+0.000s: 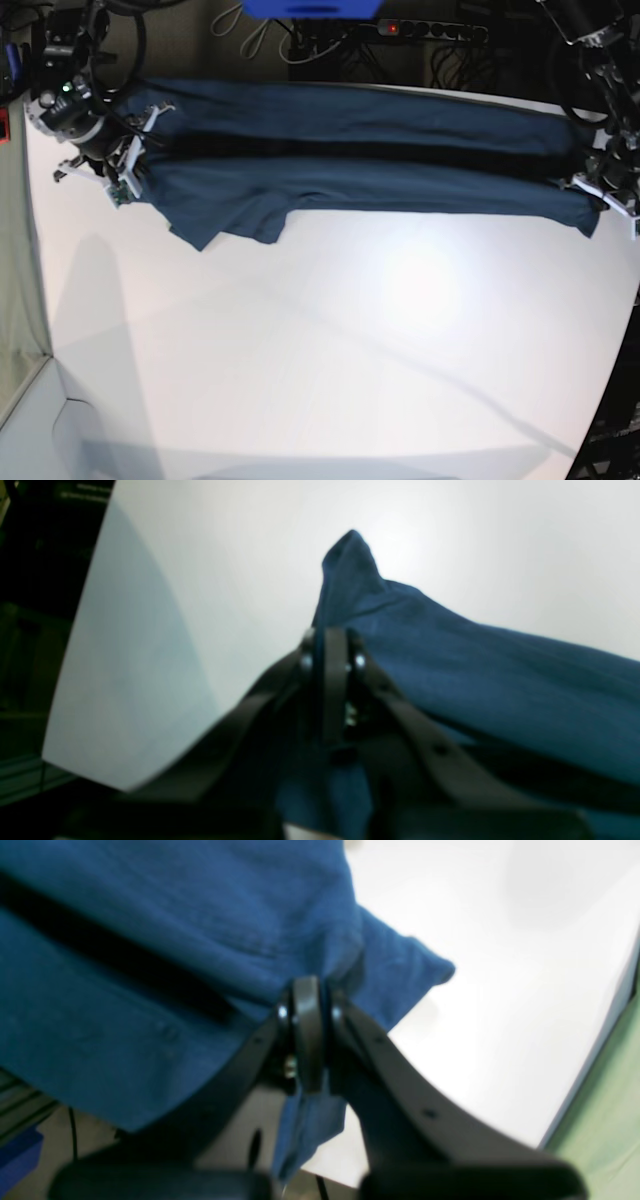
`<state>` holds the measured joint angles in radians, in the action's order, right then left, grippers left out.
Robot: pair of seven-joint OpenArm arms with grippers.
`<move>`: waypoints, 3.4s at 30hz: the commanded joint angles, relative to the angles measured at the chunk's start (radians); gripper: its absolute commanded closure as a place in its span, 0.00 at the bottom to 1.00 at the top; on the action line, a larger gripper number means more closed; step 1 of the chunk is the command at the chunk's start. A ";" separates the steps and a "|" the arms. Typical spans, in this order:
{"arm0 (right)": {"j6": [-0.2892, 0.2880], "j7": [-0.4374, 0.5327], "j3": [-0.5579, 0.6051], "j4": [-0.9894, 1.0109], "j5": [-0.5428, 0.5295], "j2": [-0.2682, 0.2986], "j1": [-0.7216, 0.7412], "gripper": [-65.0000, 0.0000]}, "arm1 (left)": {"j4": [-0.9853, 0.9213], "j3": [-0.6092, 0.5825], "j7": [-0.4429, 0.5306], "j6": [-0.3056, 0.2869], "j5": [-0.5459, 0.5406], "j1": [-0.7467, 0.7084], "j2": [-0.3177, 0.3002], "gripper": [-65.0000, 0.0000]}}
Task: Layout the t-shirt on the table in an organized manner, then fold the t-shirt properly
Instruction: 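Lift the hem with both grippers and fold it over toward the collar, then open the right gripper and move it to the shirt's sleeve end, then tuck the loose sleeve end under the strip with the right gripper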
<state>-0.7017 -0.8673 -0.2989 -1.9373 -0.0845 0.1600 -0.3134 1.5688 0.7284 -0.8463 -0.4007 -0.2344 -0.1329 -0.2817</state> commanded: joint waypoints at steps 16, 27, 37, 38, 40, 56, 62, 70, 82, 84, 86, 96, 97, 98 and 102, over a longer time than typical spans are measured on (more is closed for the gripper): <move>0.004 0.010 0.002 -0.014 -0.001 0.017 -0.040 1.00 | -0.175 0.000 0.026 0.001 -0.007 -0.024 -0.011 1.00; 0.004 0.006 0.008 0.002 0.075 0.057 -0.040 0.47 | -0.178 -0.002 0.026 0.001 -0.009 -0.026 -0.011 1.00; 0.004 -0.119 -0.056 -0.072 0.073 0.052 0.053 0.45 | -0.178 0.003 0.026 -0.145 -0.006 -0.026 -0.009 1.00; 0.004 -0.134 -0.038 -0.072 0.073 0.042 0.072 0.45 | -0.179 0.003 0.026 -0.159 0.000 -0.026 -0.009 1.00; 0.004 -0.174 -0.010 -0.073 0.073 0.023 0.113 0.45 | -0.179 0.003 0.026 -0.166 0.000 -0.026 -0.009 1.00; 0.004 -0.310 0.155 0.273 0.078 -0.132 0.491 0.45 | -0.244 0.003 0.026 -0.165 0.002 -0.034 -0.009 1.00; 0.004 -0.261 0.155 0.468 0.078 -0.126 0.561 0.45 | -0.241 0.003 0.028 -0.165 0.002 -0.044 -0.009 1.00; 0.004 -0.200 0.155 0.562 0.078 -0.118 0.552 0.46 | -0.241 0.003 0.028 -0.165 0.002 -0.044 -0.009 1.00; 0.004 -0.212 0.155 0.461 0.076 -0.086 0.491 1.00 | -0.238 0.003 0.028 -0.165 0.002 -0.038 -0.009 1.00; 0.004 -0.243 0.155 0.372 0.076 -0.087 0.468 1.00 | -0.238 0.003 0.028 -0.165 0.002 -0.038 -0.009 1.00; 0.004 -0.284 0.155 0.292 0.073 -0.089 0.448 1.00 | -0.239 0.003 0.028 -0.166 0.002 -0.038 -0.009 1.00; 0.004 -0.445 0.154 -0.060 0.073 -0.135 0.277 1.00 | -0.241 0.003 0.028 -0.166 0.002 -0.037 -0.009 1.00; 0.004 -0.450 0.154 -0.075 0.073 -0.135 0.260 1.00 | -0.241 0.003 0.028 -0.166 0.002 -0.037 -0.009 1.00; 0.004 -0.453 0.154 -0.080 0.073 -0.133 0.242 1.00 | -0.241 0.003 0.028 -0.166 0.000 -0.037 -0.009 1.00; 0.004 -0.444 0.154 -0.080 0.073 -0.130 0.168 1.00 | -0.241 0.003 0.028 -0.168 -0.001 -0.037 -0.009 1.00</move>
<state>-0.7017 -1.3167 -0.1417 -2.0018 -0.0174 0.0223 -0.1562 1.3304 0.7330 -0.7696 -0.5659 -0.2634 -0.1635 -0.2852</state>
